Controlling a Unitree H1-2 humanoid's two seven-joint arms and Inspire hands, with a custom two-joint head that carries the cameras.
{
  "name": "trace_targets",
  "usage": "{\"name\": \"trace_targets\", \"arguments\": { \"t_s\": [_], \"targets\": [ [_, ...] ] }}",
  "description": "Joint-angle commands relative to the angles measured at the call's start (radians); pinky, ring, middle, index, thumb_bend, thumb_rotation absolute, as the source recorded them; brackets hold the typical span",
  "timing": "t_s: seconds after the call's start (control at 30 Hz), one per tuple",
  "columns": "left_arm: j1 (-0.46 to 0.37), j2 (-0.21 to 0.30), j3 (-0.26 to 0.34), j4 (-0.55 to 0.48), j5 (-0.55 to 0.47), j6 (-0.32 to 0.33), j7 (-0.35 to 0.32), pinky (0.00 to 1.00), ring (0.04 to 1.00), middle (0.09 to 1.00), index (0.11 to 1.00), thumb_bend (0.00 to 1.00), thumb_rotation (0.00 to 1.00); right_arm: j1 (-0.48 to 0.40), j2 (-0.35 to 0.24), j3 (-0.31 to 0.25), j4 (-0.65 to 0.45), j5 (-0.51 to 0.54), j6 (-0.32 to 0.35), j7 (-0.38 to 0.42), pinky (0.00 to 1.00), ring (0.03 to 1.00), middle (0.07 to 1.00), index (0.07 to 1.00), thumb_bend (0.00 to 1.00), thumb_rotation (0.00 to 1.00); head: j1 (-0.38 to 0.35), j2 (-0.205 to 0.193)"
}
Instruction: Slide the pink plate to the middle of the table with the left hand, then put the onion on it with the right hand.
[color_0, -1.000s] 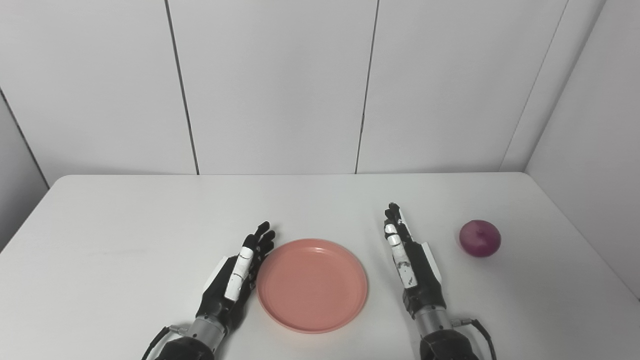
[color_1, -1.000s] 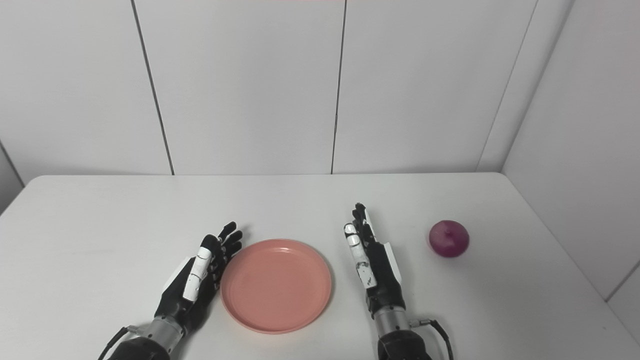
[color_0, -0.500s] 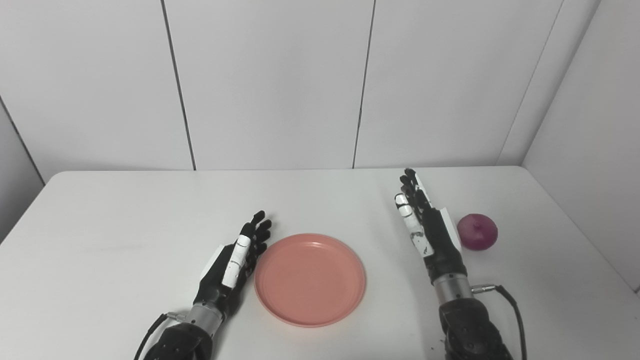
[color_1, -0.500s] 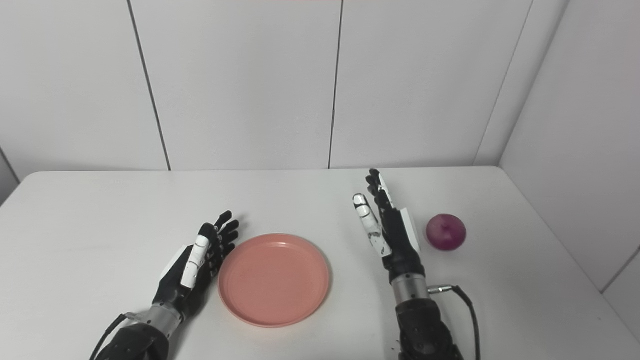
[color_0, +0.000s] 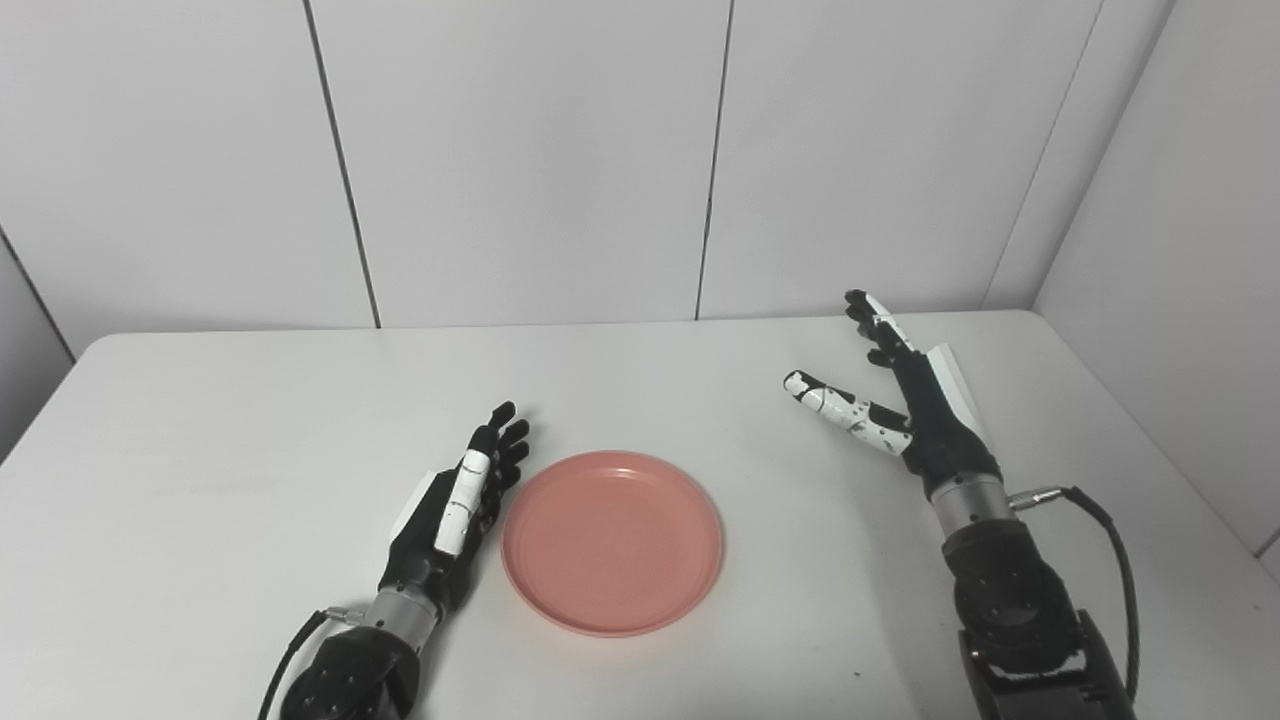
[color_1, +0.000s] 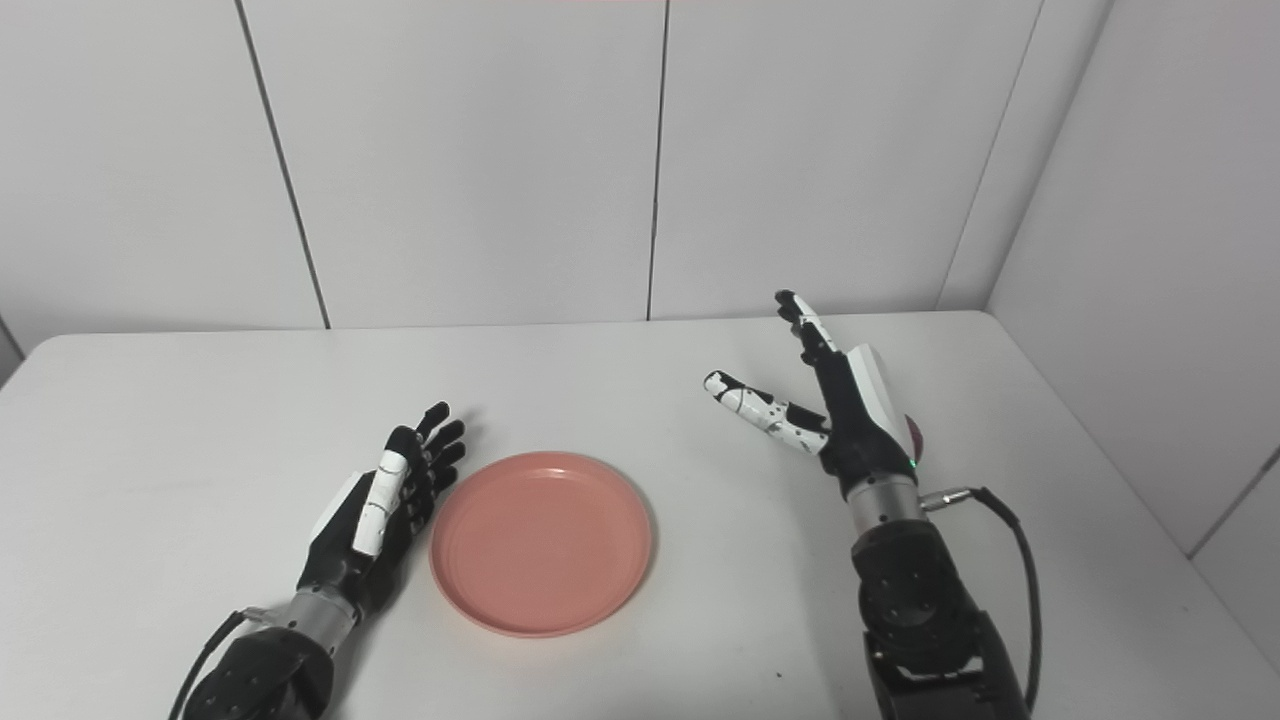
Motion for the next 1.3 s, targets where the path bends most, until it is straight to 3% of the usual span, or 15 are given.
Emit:
{"name": "trace_targets", "arguments": {
  "t_s": [0.0, 0.13, 0.43, 0.63, 0.83, 1.0, 1.27],
  "targets": [
    [-0.053, -0.009, 0.002, -0.024, 0.006, -0.035, 0.005, 1.0, 0.984, 0.979, 0.984, 0.83, 1.0, -0.057, -0.037, -0.017, -0.034, -0.017, 0.019, 0.0, 0.87, 0.919, 0.918, 0.906, 0.75, 0.55, 0.002, 0.001],
    [-0.053, -0.009, 0.001, -0.023, 0.013, -0.037, 0.003, 1.0, 0.985, 0.979, 0.982, 0.82, 1.0, -0.067, -0.06, -0.038, -0.017, -0.015, 0.026, -0.003, 0.85, 0.908, 0.911, 0.899, 0.78, 0.45, 0.003, -0.004],
    [-0.053, -0.008, 0.001, -0.016, 0.014, -0.046, -0.001, 1.0, 0.989, 0.983, 0.985, 0.82, 1.0, -0.08, -0.131, -0.034, 0.006, -0.068, 0.108, 0.028, 0.71, 0.863, 0.913, 0.905, 0.85, 0.4, 0.001, -0.009],
    [-0.053, -0.01, -0.001, -0.017, 0.019, -0.044, 0.003, 1.0, 0.991, 0.982, 0.985, 0.83, 1.0, -0.088, -0.142, -0.059, 0.025, -0.088, 0.13, 0.031, 0.79, 0.907, 0.936, 0.922, 0.86, 0.36, 0.0, -0.014],
    [-0.053, -0.01, -0.001, -0.015, 0.019, -0.045, -0.002, 1.0, 0.994, 0.984, 0.985, 0.82, 1.0, -0.085, -0.167, -0.072, 0.042, -0.143, 0.131, 0.071, 0.75, 0.884, 0.933, 0.925, 0.88, 0.32, -0.002, -0.017],
    [-0.052, -0.008, -0.001, -0.017, 0.019, -0.042, -0.002, 1.0, 0.995, 0.984, 0.984, 0.82, 1.0, -0.082, -0.186, -0.067, 0.061, -0.223, 0.13, 0.117, 0.72, 0.876, 0.933, 0.918, 0.91, 0.31, -0.004, -0.019],
    [-0.051, -0.009, -0.004, -0.018, 0.019, -0.043, -0.004, 1.0, 0.993, 0.982, 0.982, 0.83, 1.0, -0.087, -0.197, -0.045, 0.117, -0.284, 0.131, 0.173, 0.8, 0.911, 0.936, 0.93, 0.93, 0.31, -0.004, -0.018]
  ]
}}
